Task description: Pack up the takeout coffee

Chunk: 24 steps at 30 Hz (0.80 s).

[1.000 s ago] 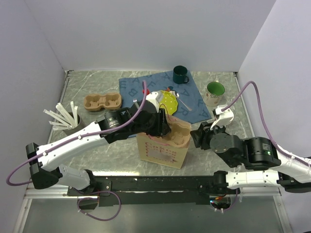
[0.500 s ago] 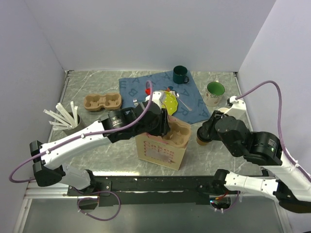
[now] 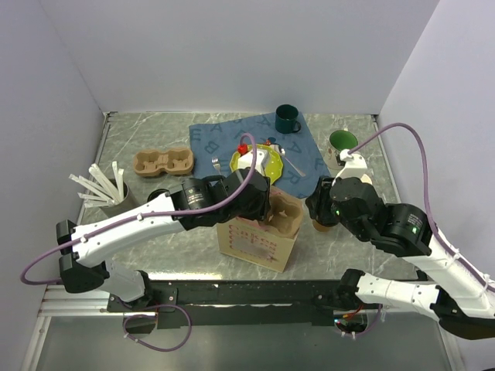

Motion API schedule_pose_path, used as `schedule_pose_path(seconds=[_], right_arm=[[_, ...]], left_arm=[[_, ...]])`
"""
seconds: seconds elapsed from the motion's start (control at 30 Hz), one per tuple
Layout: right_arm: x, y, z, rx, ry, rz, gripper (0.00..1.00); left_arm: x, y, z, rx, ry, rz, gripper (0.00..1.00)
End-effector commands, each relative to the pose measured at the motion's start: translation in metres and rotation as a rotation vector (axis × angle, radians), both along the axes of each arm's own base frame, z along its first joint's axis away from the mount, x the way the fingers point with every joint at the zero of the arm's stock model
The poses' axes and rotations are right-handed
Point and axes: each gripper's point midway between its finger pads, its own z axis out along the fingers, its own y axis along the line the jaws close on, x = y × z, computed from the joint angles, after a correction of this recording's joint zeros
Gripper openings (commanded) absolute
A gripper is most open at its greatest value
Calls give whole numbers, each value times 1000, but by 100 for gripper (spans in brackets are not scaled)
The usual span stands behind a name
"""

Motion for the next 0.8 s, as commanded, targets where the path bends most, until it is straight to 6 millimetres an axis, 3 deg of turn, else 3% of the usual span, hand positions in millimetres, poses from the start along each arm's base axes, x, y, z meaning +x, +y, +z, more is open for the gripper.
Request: schedule_pose_path(seconds=[0.0, 0.47, 0.77], right_arm=[[3, 0, 14, 45, -43, -3, 45], [-2, 1, 4, 54, -14, 6, 45], [-5, 20, -1, 93, 25, 58, 43]], left_arm=[[9, 2, 12, 10, -58, 40, 12], [12, 8, 6, 34, -50, 99, 11], [12, 13, -6, 73, -42, 115, 12]])
